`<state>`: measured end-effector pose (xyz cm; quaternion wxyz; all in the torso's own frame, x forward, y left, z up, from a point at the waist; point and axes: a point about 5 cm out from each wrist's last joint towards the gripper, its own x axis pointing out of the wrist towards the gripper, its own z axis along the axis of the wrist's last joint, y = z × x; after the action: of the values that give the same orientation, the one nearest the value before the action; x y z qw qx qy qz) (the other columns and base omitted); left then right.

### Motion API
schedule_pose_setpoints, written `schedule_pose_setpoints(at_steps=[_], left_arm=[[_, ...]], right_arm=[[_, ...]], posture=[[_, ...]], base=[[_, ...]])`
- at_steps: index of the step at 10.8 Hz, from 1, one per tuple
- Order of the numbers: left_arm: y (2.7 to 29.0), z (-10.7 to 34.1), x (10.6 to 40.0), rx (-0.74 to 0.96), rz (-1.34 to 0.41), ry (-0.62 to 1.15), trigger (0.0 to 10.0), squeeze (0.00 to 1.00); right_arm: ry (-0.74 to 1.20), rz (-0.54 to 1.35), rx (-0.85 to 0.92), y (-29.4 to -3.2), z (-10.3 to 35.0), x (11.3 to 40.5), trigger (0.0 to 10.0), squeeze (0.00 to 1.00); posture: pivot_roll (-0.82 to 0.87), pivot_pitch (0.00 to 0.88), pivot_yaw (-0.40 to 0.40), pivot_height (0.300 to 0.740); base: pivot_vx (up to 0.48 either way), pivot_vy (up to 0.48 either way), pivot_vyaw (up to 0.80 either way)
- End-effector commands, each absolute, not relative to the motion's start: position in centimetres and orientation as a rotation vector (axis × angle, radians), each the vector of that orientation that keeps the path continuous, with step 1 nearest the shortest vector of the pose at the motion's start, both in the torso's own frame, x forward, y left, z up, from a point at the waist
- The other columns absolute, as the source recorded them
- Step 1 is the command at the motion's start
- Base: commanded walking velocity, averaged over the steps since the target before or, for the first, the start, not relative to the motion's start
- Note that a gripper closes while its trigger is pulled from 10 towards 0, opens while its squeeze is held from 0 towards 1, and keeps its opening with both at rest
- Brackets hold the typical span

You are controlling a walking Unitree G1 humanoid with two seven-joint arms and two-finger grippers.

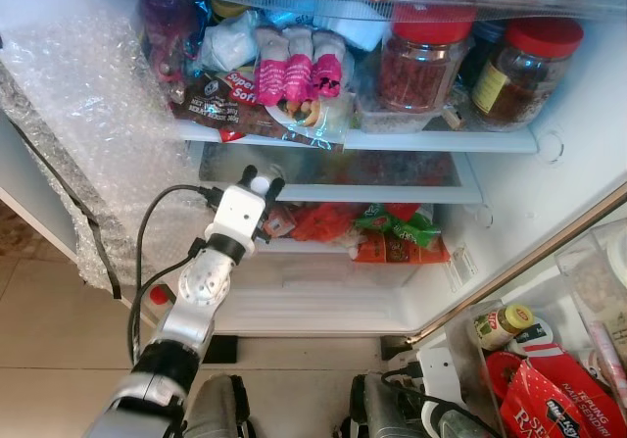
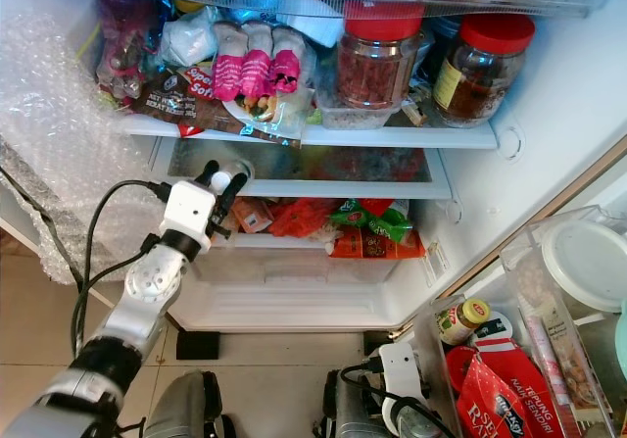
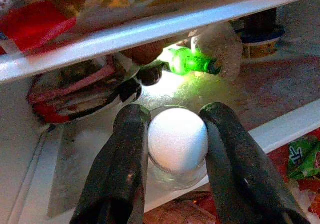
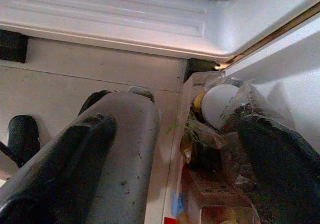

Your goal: Restocking fridge

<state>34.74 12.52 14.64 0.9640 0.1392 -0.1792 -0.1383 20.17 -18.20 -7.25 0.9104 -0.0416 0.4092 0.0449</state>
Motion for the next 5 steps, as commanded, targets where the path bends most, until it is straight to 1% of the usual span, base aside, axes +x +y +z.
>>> schedule_pose_setpoints(at_steps=[1, 5], left_arm=[[12.8, 13.6, 34.8, 0.209, -0.261, -0.304, 10.0, 0.00], [13.4, 11.2, 34.5, 0.198, -0.288, -0.194, 10.0, 0.00]], right_arm=[[0.999, 0.111, -0.095, -18.2, -9.2, 16.4, 10.0, 0.00], [1.001, 0.118, -0.098, -18.2, -9.3, 16.4, 10.0, 0.00]], posture=[[-0.16, 0.217, -0.071, 0.629], [-0.16, 0.218, -0.070, 0.629]], base=[[0.000, 0.000, 0.00], [0.000, 0.000, 0.00]])
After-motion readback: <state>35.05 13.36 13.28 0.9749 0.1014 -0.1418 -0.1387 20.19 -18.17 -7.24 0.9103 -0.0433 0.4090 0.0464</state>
